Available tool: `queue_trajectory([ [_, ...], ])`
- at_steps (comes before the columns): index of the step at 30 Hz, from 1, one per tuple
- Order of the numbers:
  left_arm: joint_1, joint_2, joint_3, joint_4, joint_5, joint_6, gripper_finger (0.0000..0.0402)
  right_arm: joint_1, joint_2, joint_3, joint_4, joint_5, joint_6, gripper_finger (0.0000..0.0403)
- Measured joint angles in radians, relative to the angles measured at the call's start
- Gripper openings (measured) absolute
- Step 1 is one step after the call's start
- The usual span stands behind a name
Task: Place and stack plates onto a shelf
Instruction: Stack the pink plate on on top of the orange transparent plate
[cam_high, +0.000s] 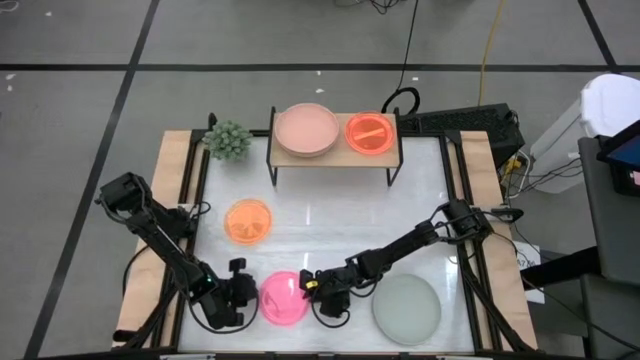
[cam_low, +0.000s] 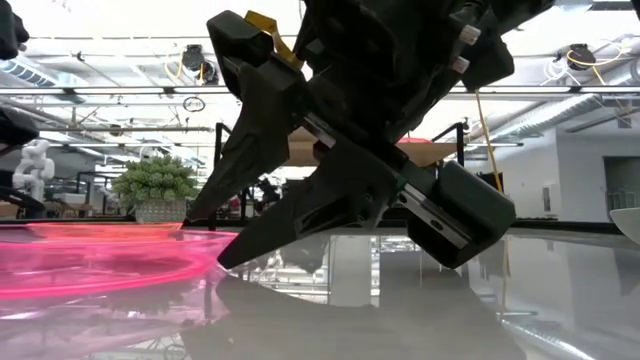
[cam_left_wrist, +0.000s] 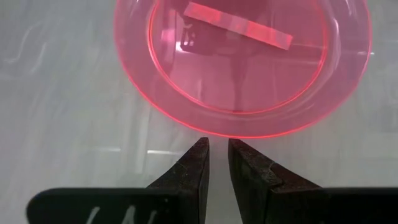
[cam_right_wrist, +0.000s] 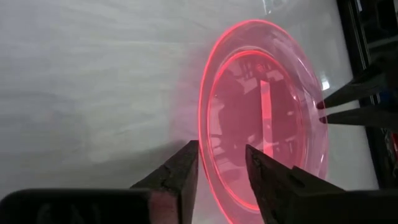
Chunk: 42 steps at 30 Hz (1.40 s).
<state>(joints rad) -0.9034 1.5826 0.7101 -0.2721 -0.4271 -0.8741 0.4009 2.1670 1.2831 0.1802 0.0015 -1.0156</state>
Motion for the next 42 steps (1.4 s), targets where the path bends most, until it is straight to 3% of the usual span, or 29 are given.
queue_trajectory([
  [4, 0.006, 0.0, 0.0, 0.015, 0.002, 0.02, 0.0064, 0.0, 0.0, 0.0, 0.0, -0.006, 0.002, 0.01],
  [12, 0.006, 0.0, 0.0, 0.015, 0.003, 0.026, 0.0065, 0.0, 0.0, 0.0, -0.001, -0.059, 0.002, 0.0007],
  [19, 0.006, -0.009, -0.001, 0.008, 0.002, 0.052, 0.0065, 0.0, 0.0, 0.0, 0.001, -0.059, 0.001, 0.0006],
  [25, 0.006, -0.074, -0.001, -0.048, -0.126, -0.027, 0.0069, 0.007, -0.025, 0.0, -0.011, -0.009, 0.008, 0.0001],
  [29, 0.006, -0.119, -0.001, -0.058, -0.133, -0.038, 0.0099, 0.008, -0.066, -0.002, -0.061, 0.047, 0.007, 0.0],
  [37, 0.006, -0.175, -0.001, -0.104, -0.179, -0.046, 0.0199, 0.011, -0.148, -0.005, -0.174, 0.137, 0.032, 0.0],
  [42, 0.006, -0.201, -0.001, -0.153, -0.223, -0.044, 0.0219, 0.027, -0.219, -0.005, -0.25, 0.189, 0.077, 0.0],
])
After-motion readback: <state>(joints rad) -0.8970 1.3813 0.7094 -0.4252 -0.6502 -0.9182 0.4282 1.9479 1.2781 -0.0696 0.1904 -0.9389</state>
